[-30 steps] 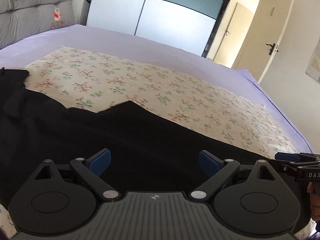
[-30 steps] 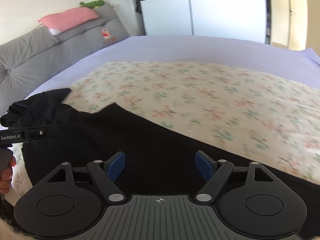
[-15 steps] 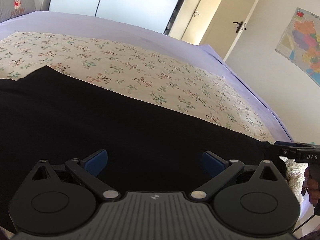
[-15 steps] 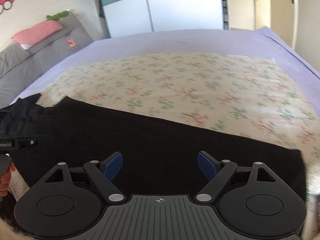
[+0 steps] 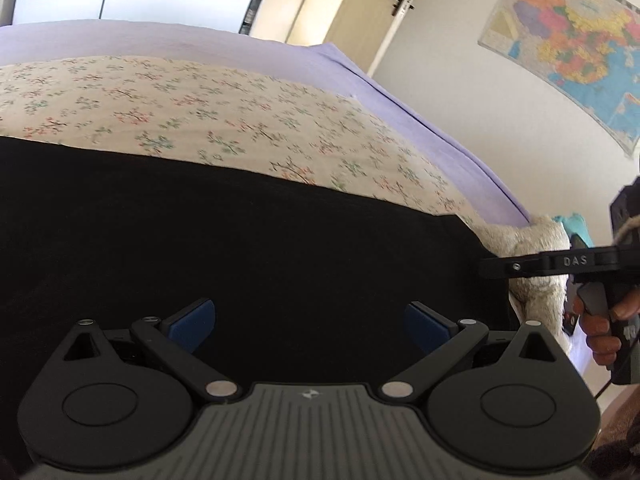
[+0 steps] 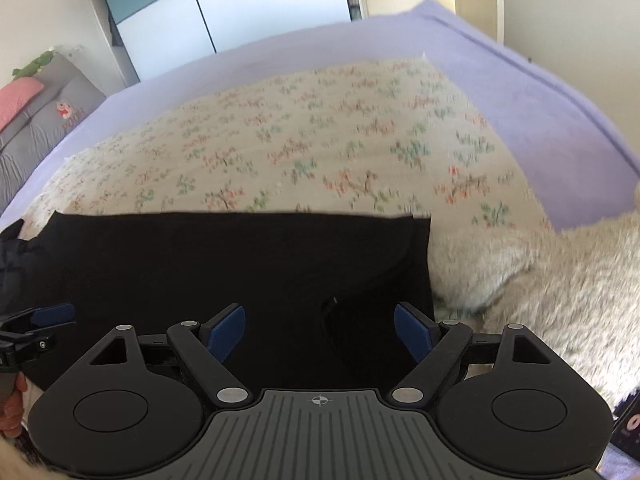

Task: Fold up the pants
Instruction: 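Move both open grippers over the black trousers, then grasp the trouser edge with the right gripper and lift it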

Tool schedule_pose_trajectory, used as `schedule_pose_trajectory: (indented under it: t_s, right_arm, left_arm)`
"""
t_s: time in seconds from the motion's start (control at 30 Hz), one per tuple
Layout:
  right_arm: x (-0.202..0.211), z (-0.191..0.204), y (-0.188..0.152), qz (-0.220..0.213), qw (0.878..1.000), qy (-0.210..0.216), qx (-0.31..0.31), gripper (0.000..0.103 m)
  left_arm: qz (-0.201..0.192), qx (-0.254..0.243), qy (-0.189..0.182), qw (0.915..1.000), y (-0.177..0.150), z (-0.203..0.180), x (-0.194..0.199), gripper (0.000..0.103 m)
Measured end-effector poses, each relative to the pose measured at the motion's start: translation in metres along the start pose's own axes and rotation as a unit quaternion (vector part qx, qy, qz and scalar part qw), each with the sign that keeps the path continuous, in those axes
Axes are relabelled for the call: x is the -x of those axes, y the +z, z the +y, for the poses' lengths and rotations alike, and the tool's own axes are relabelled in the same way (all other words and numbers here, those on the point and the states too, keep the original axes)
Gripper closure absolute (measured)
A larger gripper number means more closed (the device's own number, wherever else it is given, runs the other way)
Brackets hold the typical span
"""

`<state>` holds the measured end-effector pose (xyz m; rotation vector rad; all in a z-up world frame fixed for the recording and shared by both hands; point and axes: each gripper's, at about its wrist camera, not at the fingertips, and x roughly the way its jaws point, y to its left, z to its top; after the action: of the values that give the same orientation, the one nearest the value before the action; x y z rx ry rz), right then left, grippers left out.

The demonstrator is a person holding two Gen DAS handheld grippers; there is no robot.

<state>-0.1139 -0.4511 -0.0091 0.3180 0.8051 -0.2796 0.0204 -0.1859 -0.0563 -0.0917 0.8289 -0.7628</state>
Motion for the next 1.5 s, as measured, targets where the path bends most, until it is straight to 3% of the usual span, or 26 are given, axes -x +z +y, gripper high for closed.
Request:
schedule_pose_trajectory:
  t_s: [0.03,0.13,0.17,0.2,0.33,0.53,0.63,0.7,0.87,0.97,1.1,1.17,1.3,1.37,1.5]
  right_arm:
    - [-0.004,-0.003,-0.002,0.008,1.0,0.011,-0.002,0.026]
    - [-0.016,-0.01,-0.008,0.03,0.998,0.058,-0.012,0.049]
    - [-0.018,-0.012,-0.011,0.037,0.997,0.068,-0.016,0.064]
    - [-0.018,-0.014,-0.013,0.042,0.997,0.07,-0.017,0.071]
    - [-0.002,-0.015,-0.018,0.053,0.997,0.057,-0.008,0.073]
    - [0.037,-0.014,-0.022,0.031,0.999,0.027,0.0,0.072]
    - [0.044,-0.016,-0.022,0.014,1.0,-0.005,-0.004,0.065]
    - [0.041,-0.023,-0.021,0.008,1.0,-0.009,-0.022,0.049]
    - [0.008,-0.038,-0.015,0.025,0.997,-0.029,-0.061,0.048]
    - [-0.012,-0.04,-0.015,0.032,0.996,-0.064,-0.06,0.048]
    - [-0.026,-0.034,-0.017,0.03,0.996,-0.078,-0.042,0.046]
    - [-0.029,-0.027,-0.018,0.024,0.997,-0.074,-0.022,0.054]
    - [-0.034,-0.015,-0.014,0.025,0.998,-0.058,0.0,0.093]
    - [-0.03,-0.011,-0.009,0.021,0.998,-0.054,-0.006,0.095]
    - [-0.014,0.006,0.006,-0.011,1.0,-0.008,-0.023,0.096]
  left_arm:
    - [0.003,-0.002,0.0,1.0,-0.002,-0.001,-0.002,0.0]
    - [0.011,-0.002,0.001,0.9999,-0.005,-0.003,-0.005,0.0]
    - [0.011,0.0,0.001,0.9999,-0.006,-0.003,-0.005,0.0]
    - [0.011,0.001,0.001,0.9999,-0.006,-0.004,-0.006,0.0]
    - [0.006,0.003,0.0,1.0,-0.005,-0.005,-0.004,0.0]
    - [-0.001,-0.002,-0.002,1.0,-0.003,-0.008,-0.001,0.0]
    - [-0.003,-0.004,0.0,1.0,-0.003,-0.009,0.0,0.0]
    - [-0.003,-0.005,0.002,1.0,-0.002,-0.009,-0.001,0.0]
    - [-0.008,-0.009,0.014,0.9998,-0.001,-0.006,-0.002,0.0]
    - [-0.011,-0.008,0.018,0.9997,0.002,0.0,-0.001,0.0]
    - [-0.007,-0.018,0.025,0.9995,0.009,0.006,0.0,0.0]
    - [-0.007,-0.033,0.03,0.9989,0.015,0.01,0.003,0.0]
    - [-0.001,-0.041,0.036,0.9985,0.027,0.024,0.008,0.0]
    - [0.004,-0.034,0.03,0.999,0.034,0.034,0.011,0.0]
    - [0.02,-0.021,0.013,0.9995,0.046,0.056,0.012,0.0]
